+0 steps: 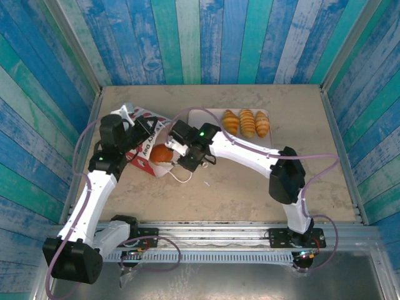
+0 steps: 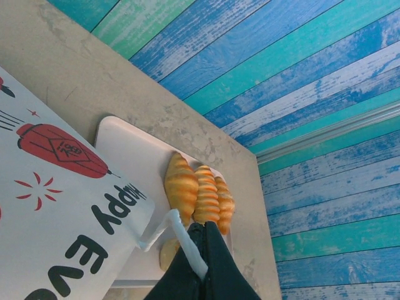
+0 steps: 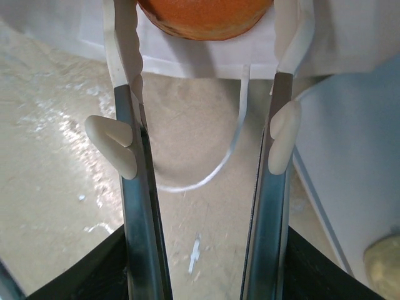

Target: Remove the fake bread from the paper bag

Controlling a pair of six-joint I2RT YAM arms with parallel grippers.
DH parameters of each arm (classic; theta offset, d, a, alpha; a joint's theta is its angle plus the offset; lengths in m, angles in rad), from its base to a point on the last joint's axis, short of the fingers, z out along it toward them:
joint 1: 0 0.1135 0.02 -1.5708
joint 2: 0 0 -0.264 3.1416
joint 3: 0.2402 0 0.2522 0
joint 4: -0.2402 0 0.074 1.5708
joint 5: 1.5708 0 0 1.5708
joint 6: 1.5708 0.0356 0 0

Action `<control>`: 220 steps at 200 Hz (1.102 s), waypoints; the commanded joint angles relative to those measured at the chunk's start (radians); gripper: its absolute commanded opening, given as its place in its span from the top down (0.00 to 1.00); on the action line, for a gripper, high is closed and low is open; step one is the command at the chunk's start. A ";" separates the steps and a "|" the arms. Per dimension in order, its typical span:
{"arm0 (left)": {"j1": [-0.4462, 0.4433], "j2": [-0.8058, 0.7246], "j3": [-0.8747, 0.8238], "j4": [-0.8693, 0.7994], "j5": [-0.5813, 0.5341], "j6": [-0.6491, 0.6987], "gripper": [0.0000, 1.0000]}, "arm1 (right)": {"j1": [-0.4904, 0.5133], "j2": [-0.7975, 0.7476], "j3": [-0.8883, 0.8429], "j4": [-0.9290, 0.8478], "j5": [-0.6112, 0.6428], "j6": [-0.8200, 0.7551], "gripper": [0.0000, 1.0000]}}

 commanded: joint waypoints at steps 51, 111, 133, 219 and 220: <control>-0.033 0.037 -0.025 0.135 0.010 -0.073 1.00 | -0.056 -0.219 -0.145 -0.005 -0.062 0.050 0.46; -0.054 0.056 -0.013 0.145 -0.002 -0.076 1.00 | -0.144 -0.400 -0.291 0.004 -0.090 0.092 0.46; -0.057 0.055 -0.015 0.145 -0.004 -0.074 1.00 | -0.189 -0.468 -0.348 0.004 -0.099 0.111 0.47; -0.057 0.065 -0.004 0.144 -0.016 -0.063 1.00 | -0.409 -0.714 -0.546 -0.004 -0.080 0.188 0.47; -0.057 0.065 -0.003 0.144 -0.015 -0.062 1.00 | -0.419 -0.716 -0.548 -0.005 -0.080 0.189 0.47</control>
